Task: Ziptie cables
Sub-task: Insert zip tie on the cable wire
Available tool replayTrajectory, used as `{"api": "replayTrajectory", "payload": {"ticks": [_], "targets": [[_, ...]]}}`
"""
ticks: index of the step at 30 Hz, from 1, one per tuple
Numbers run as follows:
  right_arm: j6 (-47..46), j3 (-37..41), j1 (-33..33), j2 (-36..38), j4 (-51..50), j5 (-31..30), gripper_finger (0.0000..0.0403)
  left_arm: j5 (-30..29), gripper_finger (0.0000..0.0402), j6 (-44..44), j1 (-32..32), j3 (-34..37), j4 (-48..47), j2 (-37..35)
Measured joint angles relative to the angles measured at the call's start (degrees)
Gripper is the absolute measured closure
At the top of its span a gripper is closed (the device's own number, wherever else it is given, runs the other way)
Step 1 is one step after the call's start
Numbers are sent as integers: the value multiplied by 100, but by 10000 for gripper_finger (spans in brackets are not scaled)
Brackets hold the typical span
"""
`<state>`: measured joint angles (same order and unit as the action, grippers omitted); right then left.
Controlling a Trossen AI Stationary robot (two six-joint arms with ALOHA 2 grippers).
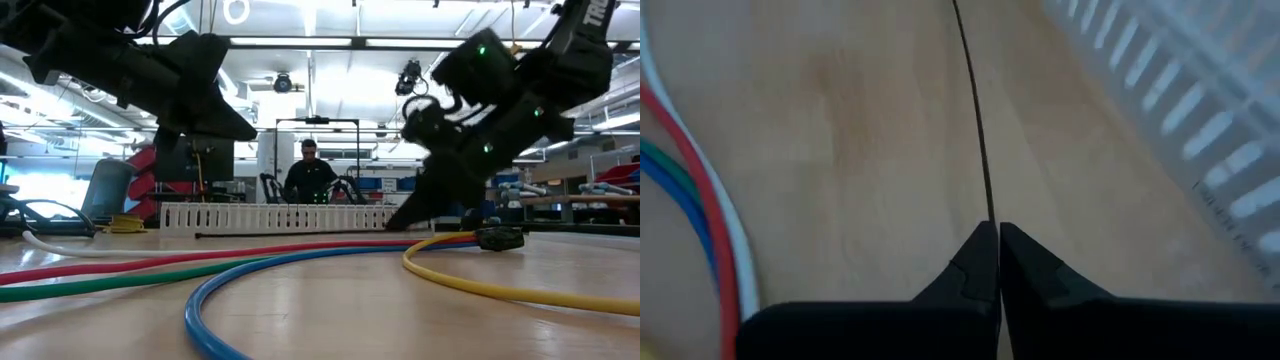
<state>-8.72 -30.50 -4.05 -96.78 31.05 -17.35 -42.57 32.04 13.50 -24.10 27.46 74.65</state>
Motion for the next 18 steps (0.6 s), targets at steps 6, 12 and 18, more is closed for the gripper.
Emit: {"api": "replayTrajectory", "payload": {"ticks": [6,12,18], "targets": [[-201,-15,-34,217,339,-99,402,-2,402,114,0,-2,0,0],[-436,-21,-44,237,848,-136,402,17,401,187,1,-3,-2,-2],[-434,-26,-44,241,1020,-145,402,81,392,559,31,-2,276,159]]}}
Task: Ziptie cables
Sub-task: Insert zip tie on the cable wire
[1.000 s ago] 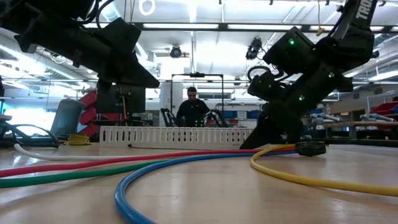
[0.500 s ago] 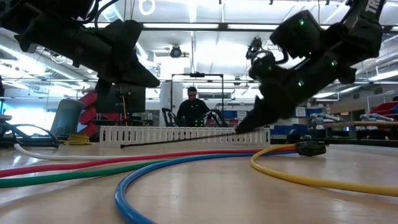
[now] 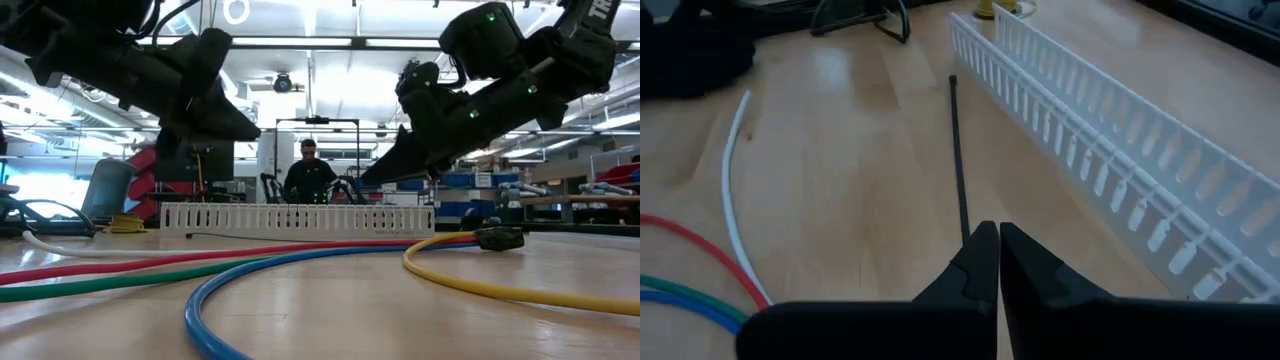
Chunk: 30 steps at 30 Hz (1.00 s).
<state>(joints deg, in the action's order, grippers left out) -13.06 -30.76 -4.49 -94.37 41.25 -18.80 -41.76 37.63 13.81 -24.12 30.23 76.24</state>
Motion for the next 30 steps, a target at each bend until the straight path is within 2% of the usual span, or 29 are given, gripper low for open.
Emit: {"api": "replayTrajectory", "payload": {"ticks": [9,13,18,22,26,30], "targets": [[-7,-7,-2,4,-344,348,403,180,308,144,18,-2,1077,1168],[301,-7,-6,7,-443,386,395,335,284,-195,31,-2,1313,1427],[390,-11,-4,11,-1245,425,362,402,279,-604,99,-2,1363,1420],[91,-11,-7,11,-2002,742,332,422,279,-715,104,-2,1317,1413],[-85,-20,-7,24,-2122,917,311,422,279,-719,104,-2,1296,1413],[13,-20,-7,24,-2203,789,302,423,280,-719,104,-2,1267,1413]]}}
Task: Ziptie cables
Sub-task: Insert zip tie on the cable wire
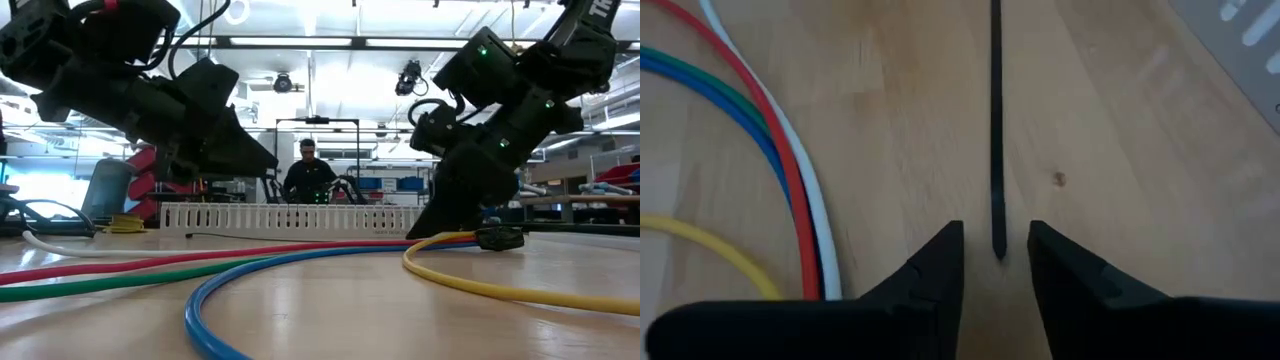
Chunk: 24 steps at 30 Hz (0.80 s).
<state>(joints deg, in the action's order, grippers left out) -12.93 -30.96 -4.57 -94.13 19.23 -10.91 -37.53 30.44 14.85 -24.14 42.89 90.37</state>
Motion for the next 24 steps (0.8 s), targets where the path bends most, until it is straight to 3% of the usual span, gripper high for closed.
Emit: {"api": "replayTrajectory", "payload": {"ticks": [4,10,15,24], "targets": [[284,0,-8,-39,-99,-253,318,1,280,0,0,0,2,0],[362,-7,69,-344,103,-237,394,-13,280,1,0,2,5,-1],[191,-3,0,-471,353,-269,401,-32,280,25,0,2,4,-2],[125,20,-137,76,905,-692,403,22,280,715,0,4,15,-2]]}}
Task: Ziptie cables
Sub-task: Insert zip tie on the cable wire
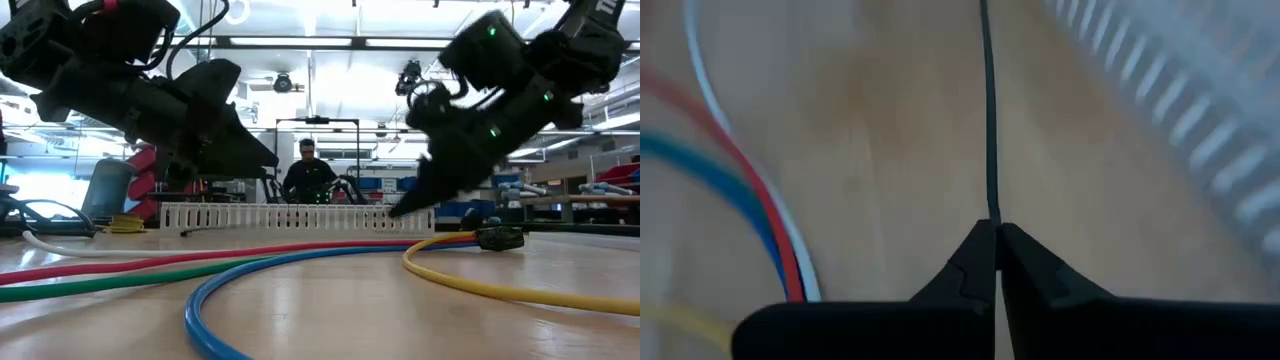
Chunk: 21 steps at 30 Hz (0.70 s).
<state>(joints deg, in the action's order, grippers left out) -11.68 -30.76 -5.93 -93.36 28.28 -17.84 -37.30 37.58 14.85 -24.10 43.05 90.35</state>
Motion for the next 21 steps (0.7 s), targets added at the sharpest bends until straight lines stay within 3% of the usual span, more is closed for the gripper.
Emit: {"api": "replayTrajectory", "payload": {"ticks": [9,21], "targets": [[-29,-5,0,116,1181,-148,403,11,280,881,-22,0,169,-2],[-29,-7,-1,116,1817,-426,403,-67,280,922,-22,-2,534,-2]]}}
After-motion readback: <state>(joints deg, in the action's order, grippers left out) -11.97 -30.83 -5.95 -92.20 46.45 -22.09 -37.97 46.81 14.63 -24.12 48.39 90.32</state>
